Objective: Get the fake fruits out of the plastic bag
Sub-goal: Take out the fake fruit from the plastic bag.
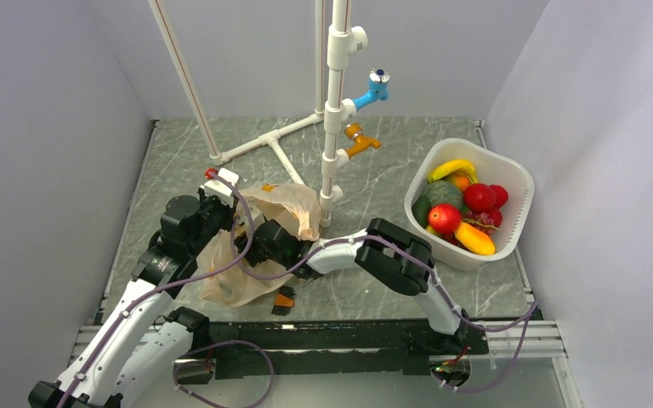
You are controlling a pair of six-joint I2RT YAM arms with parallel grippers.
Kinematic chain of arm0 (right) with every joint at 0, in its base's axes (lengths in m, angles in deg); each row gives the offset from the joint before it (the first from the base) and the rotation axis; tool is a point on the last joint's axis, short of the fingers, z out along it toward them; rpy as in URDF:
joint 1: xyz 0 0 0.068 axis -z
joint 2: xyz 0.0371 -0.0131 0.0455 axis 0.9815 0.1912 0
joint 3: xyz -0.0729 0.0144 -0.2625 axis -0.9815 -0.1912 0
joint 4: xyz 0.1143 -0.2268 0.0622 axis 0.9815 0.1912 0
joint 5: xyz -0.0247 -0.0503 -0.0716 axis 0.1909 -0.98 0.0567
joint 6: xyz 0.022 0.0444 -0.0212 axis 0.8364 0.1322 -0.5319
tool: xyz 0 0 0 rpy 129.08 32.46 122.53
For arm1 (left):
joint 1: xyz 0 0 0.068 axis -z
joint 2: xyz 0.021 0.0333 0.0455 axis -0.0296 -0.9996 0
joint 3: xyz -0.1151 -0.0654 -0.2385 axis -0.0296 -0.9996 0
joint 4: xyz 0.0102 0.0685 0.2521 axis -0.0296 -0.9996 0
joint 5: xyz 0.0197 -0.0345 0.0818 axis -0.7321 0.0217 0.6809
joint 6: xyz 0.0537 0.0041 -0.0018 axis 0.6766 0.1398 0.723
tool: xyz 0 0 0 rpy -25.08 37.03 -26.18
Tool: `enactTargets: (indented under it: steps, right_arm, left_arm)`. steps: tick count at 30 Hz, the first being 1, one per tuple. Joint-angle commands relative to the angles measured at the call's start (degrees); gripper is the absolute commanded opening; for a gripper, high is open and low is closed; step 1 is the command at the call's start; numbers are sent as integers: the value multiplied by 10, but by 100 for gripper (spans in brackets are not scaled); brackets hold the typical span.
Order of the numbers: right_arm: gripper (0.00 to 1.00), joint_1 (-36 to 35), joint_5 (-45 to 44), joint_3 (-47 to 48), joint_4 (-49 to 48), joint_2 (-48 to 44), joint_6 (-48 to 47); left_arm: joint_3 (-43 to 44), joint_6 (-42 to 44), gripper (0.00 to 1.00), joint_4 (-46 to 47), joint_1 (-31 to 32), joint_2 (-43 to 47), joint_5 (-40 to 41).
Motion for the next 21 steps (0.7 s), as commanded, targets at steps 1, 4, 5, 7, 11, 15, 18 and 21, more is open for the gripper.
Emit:
enactTargets:
  steps: [1,4,5,7,11,15,18,21]
  right_arm:
    - [47,3,-7,7,-9,-30,6]
    - [34,3,-9,1,-9,-55,4]
    - [30,3,-11,1,-2,-65,5]
    - [24,3,-15,-6,5,-88,10]
    - [18,3,-14,-39,-8,-132,14]
    - [11,3,-20,-63,2,-161,28]
    - [8,2,-5,-82,3,-185,35]
    - [2,2,2,-105,17,-216,52]
  left_arm:
    - [15,8,0,18,3,-3,-3]
    - [19,7,0,13,3,-4,-3]
    - [16,7,0,15,3,-2,-3]
    - [14,8,0,19,3,1,-3]
    - [22,8,0,8,3,-2,21]
    - [18,7,0,12,3,-1,29]
    - [26,3,0,1,3,-9,39]
    - [31,-2,0,-7,4,-22,70]
